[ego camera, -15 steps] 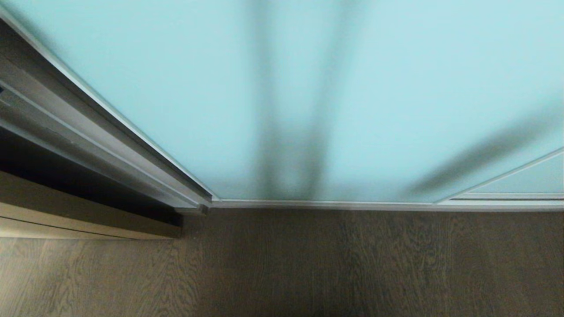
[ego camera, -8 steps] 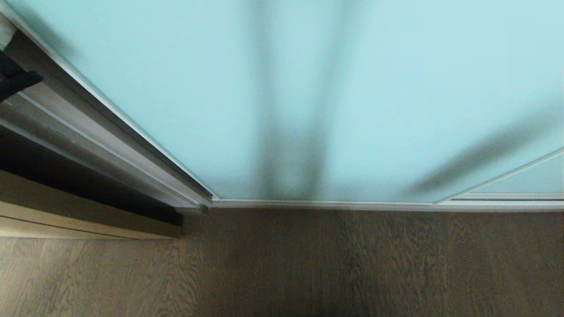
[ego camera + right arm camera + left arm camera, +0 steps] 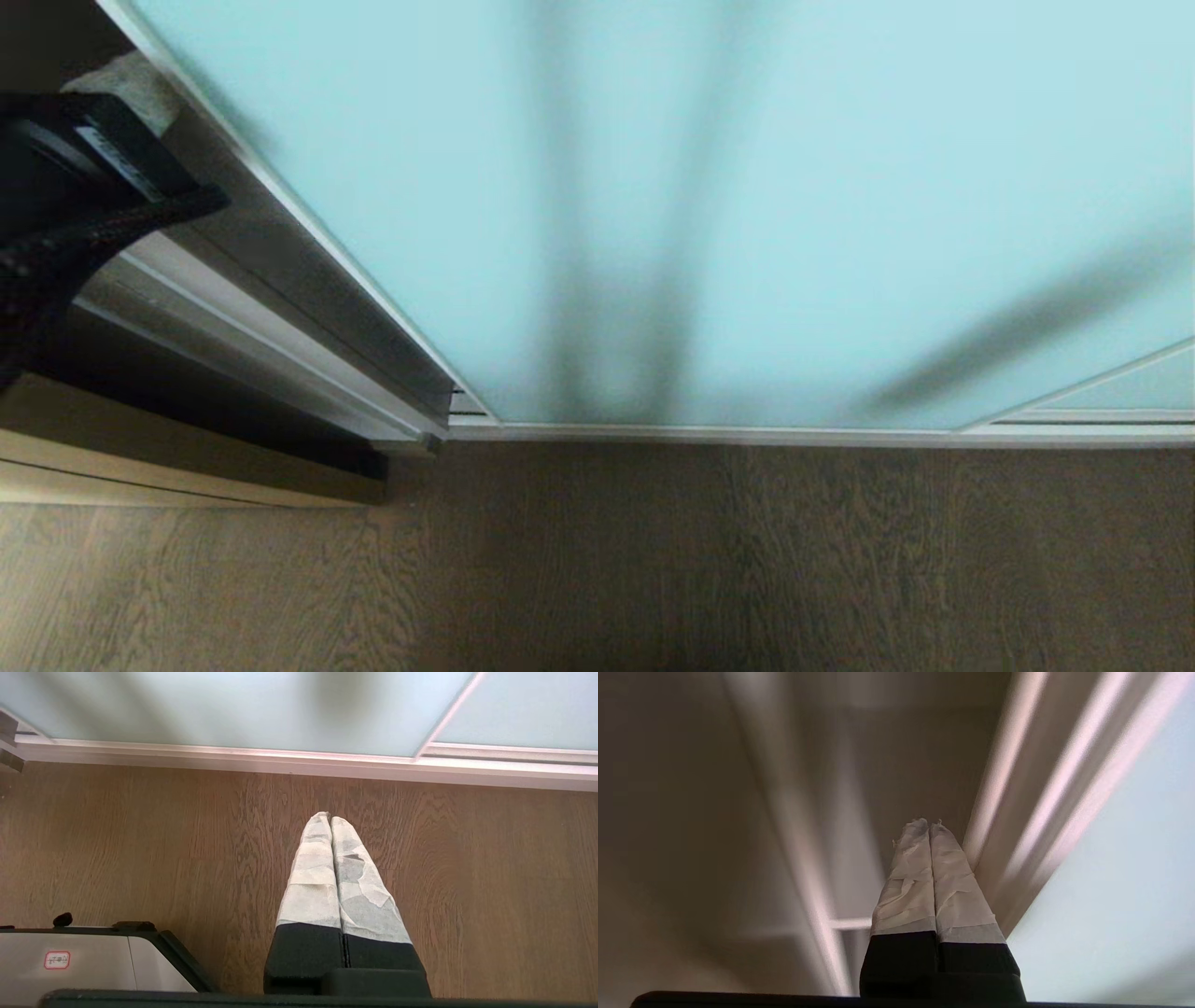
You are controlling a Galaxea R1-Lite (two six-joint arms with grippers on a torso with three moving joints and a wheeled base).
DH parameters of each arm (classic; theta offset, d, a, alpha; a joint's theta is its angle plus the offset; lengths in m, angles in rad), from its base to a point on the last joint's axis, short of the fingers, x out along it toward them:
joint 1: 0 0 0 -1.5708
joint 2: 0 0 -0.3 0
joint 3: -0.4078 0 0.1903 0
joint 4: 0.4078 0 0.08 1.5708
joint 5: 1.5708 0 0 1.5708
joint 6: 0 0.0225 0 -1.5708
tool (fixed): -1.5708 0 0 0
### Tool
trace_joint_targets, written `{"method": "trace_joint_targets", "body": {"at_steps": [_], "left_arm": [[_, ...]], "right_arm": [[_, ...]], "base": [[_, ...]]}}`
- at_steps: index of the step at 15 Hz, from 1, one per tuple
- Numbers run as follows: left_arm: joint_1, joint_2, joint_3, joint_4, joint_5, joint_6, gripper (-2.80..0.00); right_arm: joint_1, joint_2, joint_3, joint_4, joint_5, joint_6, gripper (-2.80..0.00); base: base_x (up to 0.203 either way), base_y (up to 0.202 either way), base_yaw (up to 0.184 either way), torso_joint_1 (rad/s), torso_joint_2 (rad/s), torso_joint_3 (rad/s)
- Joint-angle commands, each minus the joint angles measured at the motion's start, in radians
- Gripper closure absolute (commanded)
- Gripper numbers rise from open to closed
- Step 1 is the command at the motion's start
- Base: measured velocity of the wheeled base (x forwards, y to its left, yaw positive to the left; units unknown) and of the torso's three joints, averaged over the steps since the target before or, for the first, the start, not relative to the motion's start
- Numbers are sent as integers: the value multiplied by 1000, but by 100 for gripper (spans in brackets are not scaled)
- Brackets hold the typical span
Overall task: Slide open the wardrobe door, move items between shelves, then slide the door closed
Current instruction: Open the door
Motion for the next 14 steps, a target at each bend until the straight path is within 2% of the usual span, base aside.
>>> {"method": "trace_joint_targets", "body": {"at_steps": [1,7,14], "left_arm": [[-30,26,-1,-11,2,2,0],[-156,145,-60,-11,-6,10,0],[-297,326,-157,-19,15,11,0]], "right_arm": [[0,0,0,0,0,0,0],[0,0,0,0,0,0,0],[0,0,0,0,0,0,0]], "base": [[0,0,0,0,0,0],[0,0,0,0,0,0],[0,0,0,0,0,0]]}}
